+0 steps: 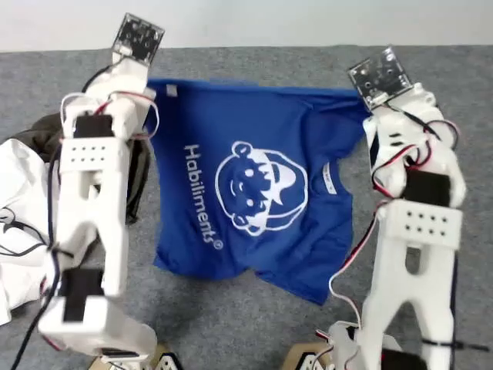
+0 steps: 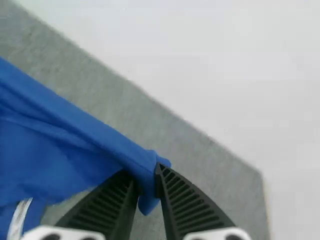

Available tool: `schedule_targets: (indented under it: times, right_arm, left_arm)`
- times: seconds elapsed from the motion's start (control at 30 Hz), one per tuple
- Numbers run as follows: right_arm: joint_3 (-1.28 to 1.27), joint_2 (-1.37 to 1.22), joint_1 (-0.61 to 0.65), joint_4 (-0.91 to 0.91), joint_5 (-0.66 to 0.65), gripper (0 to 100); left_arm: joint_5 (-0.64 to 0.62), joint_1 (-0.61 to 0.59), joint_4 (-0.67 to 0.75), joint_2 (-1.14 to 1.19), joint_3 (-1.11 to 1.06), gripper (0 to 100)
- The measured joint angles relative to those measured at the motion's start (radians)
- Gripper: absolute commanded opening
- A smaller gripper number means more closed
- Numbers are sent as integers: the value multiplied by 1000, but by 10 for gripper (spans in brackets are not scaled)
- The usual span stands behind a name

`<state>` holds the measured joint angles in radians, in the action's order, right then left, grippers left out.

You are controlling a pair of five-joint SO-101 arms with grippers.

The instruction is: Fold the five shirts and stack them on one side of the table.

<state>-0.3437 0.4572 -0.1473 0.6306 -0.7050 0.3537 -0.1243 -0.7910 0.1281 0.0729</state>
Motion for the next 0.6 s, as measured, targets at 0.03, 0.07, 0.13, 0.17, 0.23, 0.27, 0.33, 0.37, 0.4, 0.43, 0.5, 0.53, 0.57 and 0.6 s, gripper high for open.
schedule_targets:
  times: [0.03,0.07,0.13,0.17,0.23,0.27,0.33,0.37,0.4,0.43,0.5,0.53,0.57,0.6]
  right_arm:
    - [0,-21,0,-31,0,9]
    - [2,-44,0,-55,0,9]
    - [31,-81,0,-74,0,9]
    - [58,-89,0,-74,0,9]
    - [135,-91,0,-61,0,9]
    - [178,-91,0,-43,-2,9]
    - [282,-91,-15,25,-3,9]
    - [338,-91,-23,77,-3,9]
    - [397,-91,-31,133,-3,9]
    - [460,-91,-34,193,6,9]
    - [589,-91,-44,319,18,9]
    - [652,-89,-49,384,23,9]
    - [718,-89,-52,445,23,9]
    - [781,-89,-55,506,23,9]
  left_arm:
    - [0,0,12,38,46,5]
    - [0,2,18,71,94,5]
    - [12,2,18,124,198,5]
    - [25,2,6,138,252,5]
    - [44,6,-49,150,367,5]
    - [49,12,-89,150,423,5]
    - [54,28,-196,150,545,5]
    - [55,32,-259,150,606,5]
    - [55,38,-328,150,671,5]
    - [55,48,-400,150,735,5]
    - [55,64,-542,150,865,5]
    - [55,72,-609,150,928,5]
    - [55,77,-674,150,991,5]
    - [55,81,-736,150,1054,5]
